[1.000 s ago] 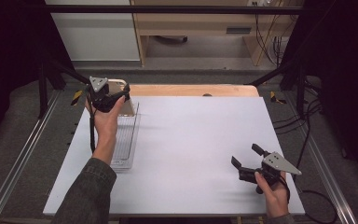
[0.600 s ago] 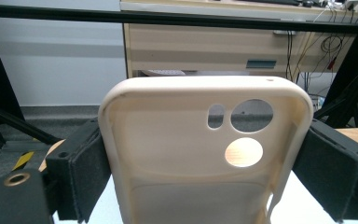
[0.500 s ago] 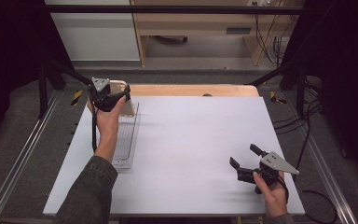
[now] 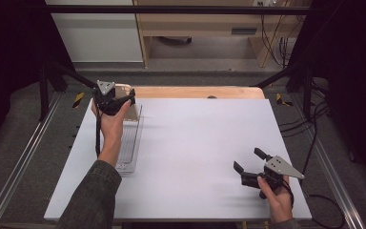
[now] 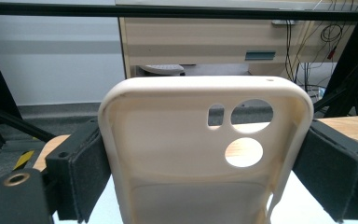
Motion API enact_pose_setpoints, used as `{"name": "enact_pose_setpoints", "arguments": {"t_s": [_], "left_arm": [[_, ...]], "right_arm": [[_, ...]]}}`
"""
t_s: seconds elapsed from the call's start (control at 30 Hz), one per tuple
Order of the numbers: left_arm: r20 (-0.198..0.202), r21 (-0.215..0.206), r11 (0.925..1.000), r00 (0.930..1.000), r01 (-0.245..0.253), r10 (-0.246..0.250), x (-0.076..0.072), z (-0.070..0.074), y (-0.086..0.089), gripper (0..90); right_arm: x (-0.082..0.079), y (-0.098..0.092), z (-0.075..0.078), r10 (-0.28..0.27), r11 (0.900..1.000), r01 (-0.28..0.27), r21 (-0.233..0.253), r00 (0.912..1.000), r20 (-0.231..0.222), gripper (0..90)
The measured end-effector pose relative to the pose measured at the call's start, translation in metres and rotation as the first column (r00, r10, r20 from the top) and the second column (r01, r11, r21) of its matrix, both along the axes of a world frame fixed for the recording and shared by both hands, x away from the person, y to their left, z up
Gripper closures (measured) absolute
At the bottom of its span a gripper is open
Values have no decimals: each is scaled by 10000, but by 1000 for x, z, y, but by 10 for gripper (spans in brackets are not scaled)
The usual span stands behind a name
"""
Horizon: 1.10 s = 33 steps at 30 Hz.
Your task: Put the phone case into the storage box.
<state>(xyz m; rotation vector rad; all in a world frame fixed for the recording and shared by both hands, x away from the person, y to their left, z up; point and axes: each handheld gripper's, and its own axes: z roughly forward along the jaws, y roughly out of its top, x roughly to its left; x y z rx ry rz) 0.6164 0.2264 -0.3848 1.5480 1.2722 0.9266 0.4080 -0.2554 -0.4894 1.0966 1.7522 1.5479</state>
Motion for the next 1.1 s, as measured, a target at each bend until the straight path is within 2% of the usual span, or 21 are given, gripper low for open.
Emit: {"name": "enact_pose_setpoints", "arguments": {"t_s": [1.1], "left_arm": [[-171,-94,9999,9998,-94,92,5,-11,2,108]], "right_arm": [[0,-2,-1,-7,10000,7,-12,10000,-30,44]]}}
